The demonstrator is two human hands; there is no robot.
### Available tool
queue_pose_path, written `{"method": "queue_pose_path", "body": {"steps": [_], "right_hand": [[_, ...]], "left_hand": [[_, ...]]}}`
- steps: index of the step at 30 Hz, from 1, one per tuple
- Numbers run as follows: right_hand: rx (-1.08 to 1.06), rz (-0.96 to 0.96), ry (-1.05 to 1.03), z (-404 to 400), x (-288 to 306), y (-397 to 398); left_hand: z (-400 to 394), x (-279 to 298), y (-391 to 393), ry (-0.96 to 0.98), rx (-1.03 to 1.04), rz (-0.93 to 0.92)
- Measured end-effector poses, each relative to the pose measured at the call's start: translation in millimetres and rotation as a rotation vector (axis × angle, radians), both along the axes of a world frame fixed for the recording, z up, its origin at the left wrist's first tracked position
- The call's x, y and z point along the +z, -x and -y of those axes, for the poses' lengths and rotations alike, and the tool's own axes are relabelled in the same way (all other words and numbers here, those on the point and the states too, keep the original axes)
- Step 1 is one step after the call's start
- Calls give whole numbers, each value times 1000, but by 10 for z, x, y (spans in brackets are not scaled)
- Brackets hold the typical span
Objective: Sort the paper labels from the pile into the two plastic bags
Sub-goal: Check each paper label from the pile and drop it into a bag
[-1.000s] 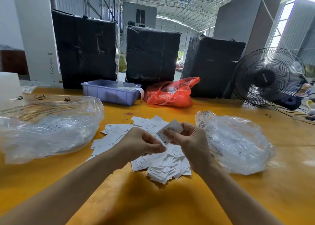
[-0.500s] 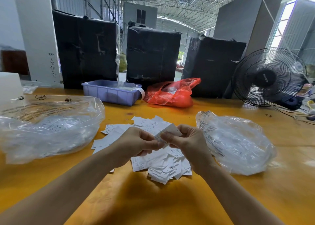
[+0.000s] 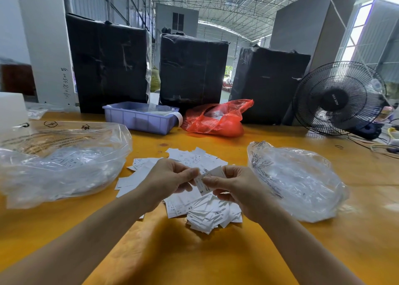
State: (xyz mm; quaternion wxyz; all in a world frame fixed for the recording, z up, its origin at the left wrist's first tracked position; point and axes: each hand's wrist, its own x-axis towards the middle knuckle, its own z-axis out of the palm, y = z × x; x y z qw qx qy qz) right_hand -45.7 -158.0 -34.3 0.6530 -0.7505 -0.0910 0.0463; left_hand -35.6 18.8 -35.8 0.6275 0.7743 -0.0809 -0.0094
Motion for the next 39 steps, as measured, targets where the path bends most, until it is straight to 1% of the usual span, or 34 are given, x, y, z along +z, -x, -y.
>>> {"method": "queue_pose_path", "body": {"steps": [5,12,16,20,23,29,39], "right_hand": [[-54,56,-79,-16,-19,-1],[-59,152,-50,-25,-12,11],[-100,180,-34,-30,-9,-5],[-176,205,-135,-23,-7,-18],[-194,219,-215,-24,1,-17],[-197,300,-98,-79,13,23],[-150,333,-47,-105,-15,46]], "left_hand": [[42,-9,50,-9,-90,-29],[35,14,63,66,-143,-104],[20,21,57,18,-138,-107],[23,13,48,13,-91,-134],[16,21,38,33,-89,-153],[27,25,60,83,-115,-172],[28,0,29,123,-99,-159]]}}
